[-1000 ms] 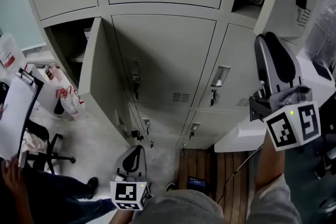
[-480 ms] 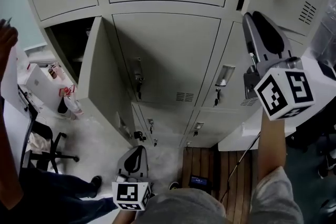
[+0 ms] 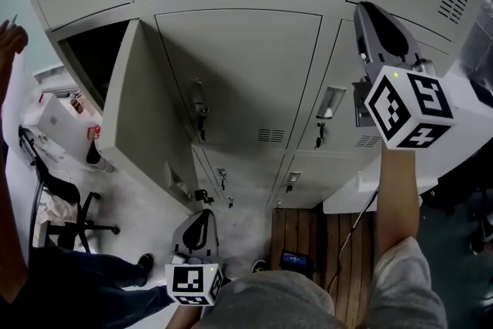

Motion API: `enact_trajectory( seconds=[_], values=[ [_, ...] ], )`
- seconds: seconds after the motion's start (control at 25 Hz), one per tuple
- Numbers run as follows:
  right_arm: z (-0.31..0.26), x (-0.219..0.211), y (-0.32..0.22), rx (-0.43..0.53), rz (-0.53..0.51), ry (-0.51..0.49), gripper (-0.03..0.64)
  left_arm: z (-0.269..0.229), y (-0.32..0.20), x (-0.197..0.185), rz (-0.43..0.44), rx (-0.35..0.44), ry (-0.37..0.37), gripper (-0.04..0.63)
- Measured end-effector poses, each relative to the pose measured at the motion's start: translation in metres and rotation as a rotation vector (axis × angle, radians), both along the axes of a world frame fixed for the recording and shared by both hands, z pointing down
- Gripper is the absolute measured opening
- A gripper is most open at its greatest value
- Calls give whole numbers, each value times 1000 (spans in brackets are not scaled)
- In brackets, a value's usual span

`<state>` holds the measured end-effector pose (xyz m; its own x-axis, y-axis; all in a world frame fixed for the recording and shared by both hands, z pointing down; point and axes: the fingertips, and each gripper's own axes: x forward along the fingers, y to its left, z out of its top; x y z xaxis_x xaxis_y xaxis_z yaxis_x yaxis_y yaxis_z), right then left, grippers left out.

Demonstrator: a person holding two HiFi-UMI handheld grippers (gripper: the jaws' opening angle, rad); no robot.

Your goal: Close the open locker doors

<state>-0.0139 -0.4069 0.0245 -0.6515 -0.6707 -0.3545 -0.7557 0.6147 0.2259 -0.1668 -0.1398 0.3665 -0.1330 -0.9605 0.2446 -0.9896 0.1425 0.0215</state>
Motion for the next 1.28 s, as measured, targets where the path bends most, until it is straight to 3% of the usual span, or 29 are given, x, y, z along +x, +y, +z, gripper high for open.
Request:
enact_trajectory(
  seconds=[0.32, 0.52, 0.72, 0.92, 1.12, 1.28],
  values=[
    [11, 1, 5, -17, -18, 0, 46, 0, -1, 5, 18, 10, 10, 9],
    [60, 3, 32, -52, -77, 47, 46, 0, -10, 8, 38, 17, 7, 9],
    [154, 7, 71, -192, -160, 94, 48, 5, -13, 10, 49, 12, 11, 9],
    [230, 9, 101, -323, -180, 109, 48, 6, -14, 11, 49, 17, 4, 9],
    [272, 3, 129, -423, -227, 133, 48, 4, -11, 14, 47, 17, 1, 9],
    [284, -9, 142, -452, -269, 144, 48, 3, -6, 11, 33, 21, -4, 9]
  ],
)
